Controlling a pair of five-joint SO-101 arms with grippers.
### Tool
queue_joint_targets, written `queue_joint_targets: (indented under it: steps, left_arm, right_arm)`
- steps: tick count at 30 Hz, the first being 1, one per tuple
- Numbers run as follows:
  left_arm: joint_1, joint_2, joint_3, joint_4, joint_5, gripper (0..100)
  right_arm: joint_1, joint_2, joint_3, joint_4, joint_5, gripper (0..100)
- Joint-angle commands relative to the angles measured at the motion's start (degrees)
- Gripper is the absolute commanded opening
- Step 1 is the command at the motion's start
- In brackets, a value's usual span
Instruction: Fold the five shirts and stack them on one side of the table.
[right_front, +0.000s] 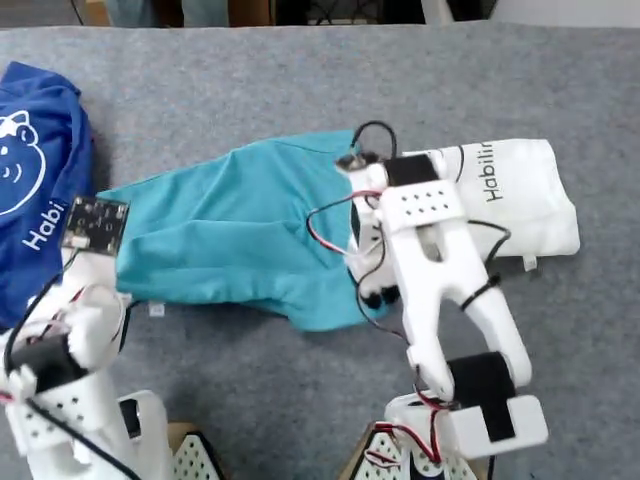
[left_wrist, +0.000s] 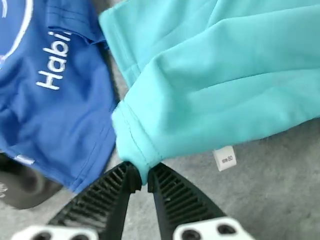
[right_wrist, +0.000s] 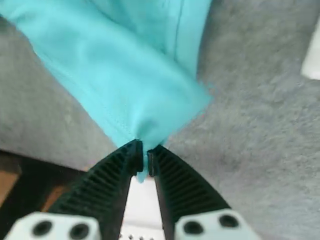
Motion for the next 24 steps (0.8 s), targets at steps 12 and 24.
queue_joint_targets:
  steps: [12, 24]
  left_arm:
    - [-7.3, -6.3, -0.2, 2.5, -5.6, 3]
    - [-6.6, -6.3, 0.3, 2.5, -5.3, 3]
  right_arm:
    - [6.8, -8.6, 10.1, 0.4, 8.7, 26.9]
    - [0.1, 5.5, 11.4, -2.4, -0.5, 18.5]
